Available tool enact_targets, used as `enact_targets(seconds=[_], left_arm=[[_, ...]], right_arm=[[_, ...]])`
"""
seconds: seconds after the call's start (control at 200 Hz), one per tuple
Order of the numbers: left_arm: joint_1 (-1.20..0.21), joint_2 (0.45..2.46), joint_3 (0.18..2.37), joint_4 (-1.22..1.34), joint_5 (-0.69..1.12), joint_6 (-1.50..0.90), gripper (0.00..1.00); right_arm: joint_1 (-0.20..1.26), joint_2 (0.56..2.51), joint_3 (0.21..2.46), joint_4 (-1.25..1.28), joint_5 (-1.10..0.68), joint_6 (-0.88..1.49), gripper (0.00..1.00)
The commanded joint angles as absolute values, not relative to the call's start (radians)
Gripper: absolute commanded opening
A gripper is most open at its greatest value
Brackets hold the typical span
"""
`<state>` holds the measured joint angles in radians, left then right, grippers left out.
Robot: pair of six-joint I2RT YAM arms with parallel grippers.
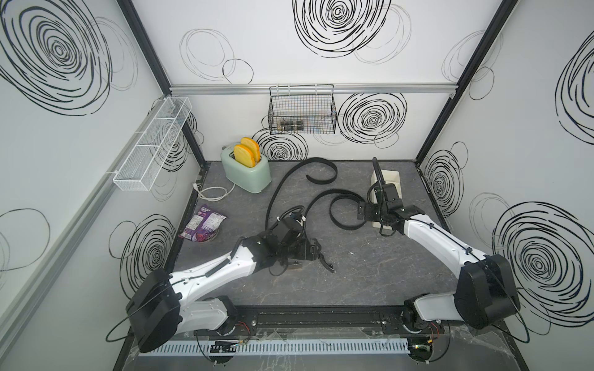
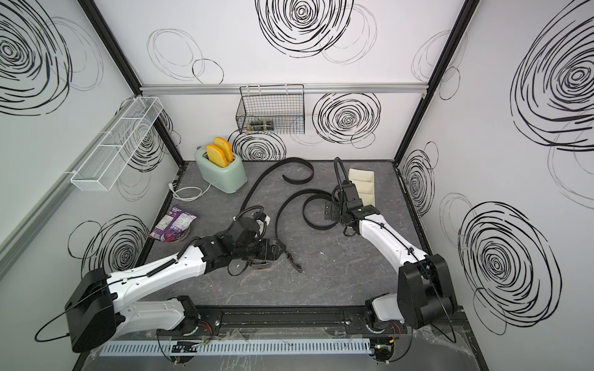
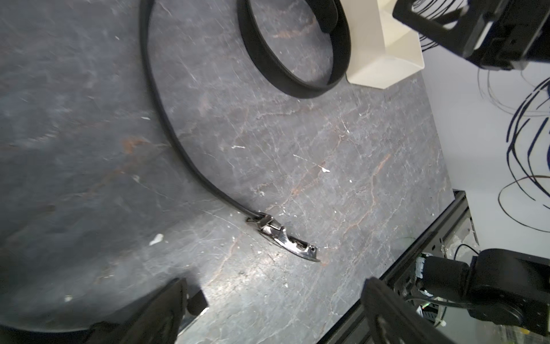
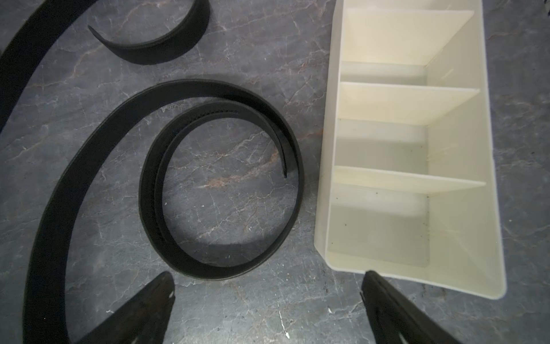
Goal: Place the belts into the storage roll
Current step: Roll the belt at the center of the board.
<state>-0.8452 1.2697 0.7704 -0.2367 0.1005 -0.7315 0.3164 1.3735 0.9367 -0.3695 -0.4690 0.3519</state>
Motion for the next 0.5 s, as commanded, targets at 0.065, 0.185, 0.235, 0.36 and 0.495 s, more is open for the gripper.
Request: enact_targets(seconds=[0.065, 0.185, 0.235, 0.36, 0.495], left_arm=[[-0.878, 1.417, 0.834, -0.187, 0.045, -0.844, 0.97], [-0.875, 1.523, 0.916, -0.254, 0.016, -0.831, 0.97], [-0.869, 1.560, 0.943, -0.279, 0.003, -0.823, 1.00], [-0.833, 1.635, 0.970, -0.275, 0.034, -0.824, 0.92], [-0.812, 1.724, 1.022, -0.307, 0.041, -0.784, 0.85]], right_arm=[[0.322, 1.300, 0.877, -0.357, -0.479, 0.367, 0.99], [0.322, 1.274, 0.856, -0.358, -0.472, 0.368, 0.99], [0.322, 1.266, 0.854, -0.357, -0.479, 0.369, 0.99], [0.323, 1.258, 0.857, -0.355, -0.493, 0.376, 0.98], [0.324, 1.259, 0.853, -0.350, -0.499, 0.376, 0.95]])
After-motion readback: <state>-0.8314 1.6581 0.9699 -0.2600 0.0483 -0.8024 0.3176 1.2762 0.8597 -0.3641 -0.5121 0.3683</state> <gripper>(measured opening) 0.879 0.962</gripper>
